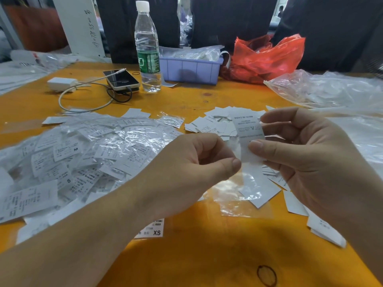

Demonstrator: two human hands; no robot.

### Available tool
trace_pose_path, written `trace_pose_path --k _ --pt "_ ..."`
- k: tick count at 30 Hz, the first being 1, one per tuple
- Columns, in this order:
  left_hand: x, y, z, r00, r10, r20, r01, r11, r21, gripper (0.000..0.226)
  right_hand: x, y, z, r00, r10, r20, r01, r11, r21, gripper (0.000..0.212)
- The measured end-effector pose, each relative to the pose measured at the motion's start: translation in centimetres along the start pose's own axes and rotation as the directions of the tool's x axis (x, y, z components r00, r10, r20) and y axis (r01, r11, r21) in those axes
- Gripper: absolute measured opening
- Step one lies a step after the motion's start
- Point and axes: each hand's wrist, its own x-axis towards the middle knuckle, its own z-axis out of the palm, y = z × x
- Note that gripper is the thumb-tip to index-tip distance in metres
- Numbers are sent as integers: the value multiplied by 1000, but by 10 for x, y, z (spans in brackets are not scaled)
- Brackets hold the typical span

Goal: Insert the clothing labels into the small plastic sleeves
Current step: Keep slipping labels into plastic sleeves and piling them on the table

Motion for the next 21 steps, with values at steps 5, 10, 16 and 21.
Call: trace_pose_path --k 5,10,16,21 --pt "-1 3 1 1000 9 29 -10 1000 13 18 -1 3 1 999 12 34 -11 999 -41 56" --pt "-2 3 0 1000 15 21 -16 998 62 22 1 6 2 991 87 101 -86 996 -22 57" --pt "-4 3 1 999 11 50 -18 990 142 16 7 0 -4 975 164 151 -176 982 74 57" --pt "-5 4 0 999 13 42 -20 987 160 16 12 -3 -12 956 209 207 -214 977 0 75"
